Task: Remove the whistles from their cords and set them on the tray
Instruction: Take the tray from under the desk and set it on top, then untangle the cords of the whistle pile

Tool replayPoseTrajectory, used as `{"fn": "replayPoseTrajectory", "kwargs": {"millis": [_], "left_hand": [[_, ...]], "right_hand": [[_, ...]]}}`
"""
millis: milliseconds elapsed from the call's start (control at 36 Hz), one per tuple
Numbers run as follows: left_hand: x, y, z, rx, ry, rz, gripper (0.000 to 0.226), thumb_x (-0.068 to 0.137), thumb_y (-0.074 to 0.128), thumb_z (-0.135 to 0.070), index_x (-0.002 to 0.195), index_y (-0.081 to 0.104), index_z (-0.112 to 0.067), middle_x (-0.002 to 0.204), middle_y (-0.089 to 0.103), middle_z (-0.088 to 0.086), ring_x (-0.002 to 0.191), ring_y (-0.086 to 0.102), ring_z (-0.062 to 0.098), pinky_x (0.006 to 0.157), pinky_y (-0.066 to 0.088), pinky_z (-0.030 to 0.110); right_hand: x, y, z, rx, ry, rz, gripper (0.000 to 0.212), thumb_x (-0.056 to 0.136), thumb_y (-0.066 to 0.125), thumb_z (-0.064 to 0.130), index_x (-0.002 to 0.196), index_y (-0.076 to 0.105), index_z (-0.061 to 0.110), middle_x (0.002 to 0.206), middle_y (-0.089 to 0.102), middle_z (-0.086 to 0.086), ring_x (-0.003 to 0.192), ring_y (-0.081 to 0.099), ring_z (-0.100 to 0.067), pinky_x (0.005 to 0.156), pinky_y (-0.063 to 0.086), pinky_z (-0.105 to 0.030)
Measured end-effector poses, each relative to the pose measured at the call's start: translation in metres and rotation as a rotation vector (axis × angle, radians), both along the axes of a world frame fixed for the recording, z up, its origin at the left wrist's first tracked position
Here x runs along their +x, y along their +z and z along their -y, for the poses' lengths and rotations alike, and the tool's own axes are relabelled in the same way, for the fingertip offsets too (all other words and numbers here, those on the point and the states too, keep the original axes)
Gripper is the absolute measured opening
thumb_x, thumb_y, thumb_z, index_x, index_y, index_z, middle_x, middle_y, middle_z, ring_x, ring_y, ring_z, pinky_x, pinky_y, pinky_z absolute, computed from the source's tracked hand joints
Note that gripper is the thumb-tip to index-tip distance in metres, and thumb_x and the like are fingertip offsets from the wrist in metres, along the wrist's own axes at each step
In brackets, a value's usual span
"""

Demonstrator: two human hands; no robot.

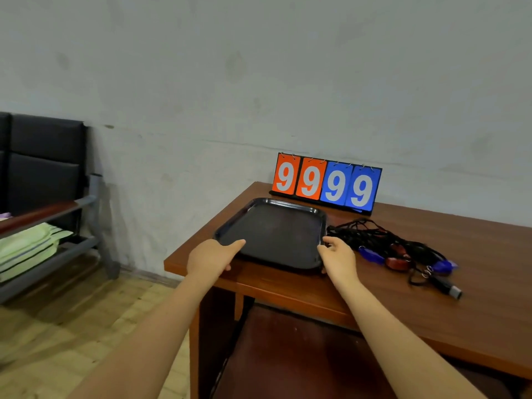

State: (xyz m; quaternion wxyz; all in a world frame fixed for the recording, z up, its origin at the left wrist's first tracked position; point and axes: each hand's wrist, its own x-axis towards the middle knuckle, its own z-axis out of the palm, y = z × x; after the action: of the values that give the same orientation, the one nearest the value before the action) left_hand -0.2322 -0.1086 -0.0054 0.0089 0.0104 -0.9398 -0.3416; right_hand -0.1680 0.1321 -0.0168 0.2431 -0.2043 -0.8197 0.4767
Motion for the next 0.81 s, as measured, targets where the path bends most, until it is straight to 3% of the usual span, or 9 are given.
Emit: {"fn": "replayPoseTrajectory", "kwargs": {"millis": [111,167,222,306,417,472,556,694,806], "left_hand": [[0.015,0.0,-0.007,-0.163,0.078,-0.048,0.071,0.078,0.04,-0.081,0.07,0.065,-0.016,0.068,0.066,-0.001,0.062,0.062,0.015,0.054,0.044,0.025],[0.021,0.0,-0.011,-0.274,0.094,-0.065,0.074,0.076,0.036,-0.085,0.069,0.061,-0.016,0.069,0.064,0.0,0.063,0.061,0.016,0.054,0.044,0.026],[0.027,0.001,-0.014,-0.377,0.088,-0.075,0.076,0.075,0.032,-0.087,0.067,0.059,-0.016,0.069,0.062,0.0,0.063,0.059,0.016,0.056,0.045,0.026],[0.029,0.0,-0.013,-0.456,0.096,-0.108,0.075,0.077,0.03,-0.086,0.062,0.054,-0.017,0.065,0.059,-0.001,0.063,0.06,0.016,0.054,0.044,0.025],[0.033,-0.002,-0.013,-0.439,0.134,-0.184,0.061,0.086,0.042,-0.071,0.061,0.056,-0.017,0.062,0.06,-0.001,0.059,0.059,0.016,0.053,0.044,0.024],[0.036,-0.001,-0.02,-0.417,0.126,-0.22,0.052,0.089,0.048,-0.06,0.06,0.058,-0.018,0.061,0.059,-0.001,0.059,0.06,0.017,0.058,0.051,0.026],[0.047,0.005,-0.044,-0.429,0.069,-0.259,0.037,0.091,0.052,-0.048,0.067,0.059,-0.021,0.065,0.06,-0.003,0.062,0.06,0.015,0.061,0.054,0.027],[0.068,0.018,-0.114,-0.323,-0.135,-0.32,0.024,0.089,0.055,-0.052,0.08,0.055,-0.029,0.077,0.059,-0.01,0.072,0.056,0.007,0.068,0.053,0.03],[0.084,0.022,-0.174,-0.231,-0.359,-0.367,0.02,0.088,0.056,-0.051,0.087,0.059,-0.031,0.087,0.055,-0.011,0.076,0.055,0.005,0.072,0.053,0.03]], "right_hand": [[0.013,-0.002,-0.003,0.067,0.005,0.021,0.037,0.093,0.054,0.012,0.13,0.054,0.009,0.077,0.06,0.001,0.062,0.055,-0.01,0.051,0.038,-0.02],[0.02,-0.003,-0.004,0.101,-0.003,0.044,0.039,0.091,0.057,0.014,0.13,0.053,0.01,0.09,0.061,-0.001,0.072,0.057,-0.012,0.057,0.042,-0.022],[0.027,-0.005,-0.006,0.183,0.005,0.083,0.043,0.089,0.06,0.02,0.131,0.053,0.012,0.113,0.058,-0.006,0.092,0.059,-0.018,0.073,0.047,-0.026],[0.037,-0.006,-0.005,0.323,0.08,0.13,0.047,0.09,0.061,0.032,0.133,0.051,0.014,0.127,0.048,-0.006,0.114,0.052,-0.02,0.092,0.042,-0.029],[0.064,-0.005,-0.019,0.264,0.251,0.088,0.037,0.095,0.056,0.031,0.13,0.053,0.02,0.116,0.053,0.001,0.098,0.055,-0.008,0.084,0.043,-0.016],[0.08,-0.005,-0.037,0.232,0.32,0.026,0.024,0.095,0.054,0.023,0.119,0.06,0.025,0.108,0.057,0.007,0.089,0.055,0.0,0.073,0.041,-0.007],[0.103,-0.001,-0.067,0.255,0.362,-0.056,0.022,0.095,0.054,0.015,0.099,0.063,0.034,0.105,0.06,0.013,0.087,0.055,0.005,0.071,0.04,-0.004],[0.125,0.009,-0.123,0.362,0.252,-0.102,0.022,0.095,0.053,0.014,0.1,0.063,0.033,0.102,0.059,0.015,0.087,0.056,0.0,0.074,0.043,-0.013],[0.138,0.011,-0.157,0.568,0.074,-0.105,0.021,0.093,0.054,0.017,0.106,0.066,0.028,0.1,0.059,0.013,0.096,0.053,-0.005,0.089,0.042,-0.028]]}}
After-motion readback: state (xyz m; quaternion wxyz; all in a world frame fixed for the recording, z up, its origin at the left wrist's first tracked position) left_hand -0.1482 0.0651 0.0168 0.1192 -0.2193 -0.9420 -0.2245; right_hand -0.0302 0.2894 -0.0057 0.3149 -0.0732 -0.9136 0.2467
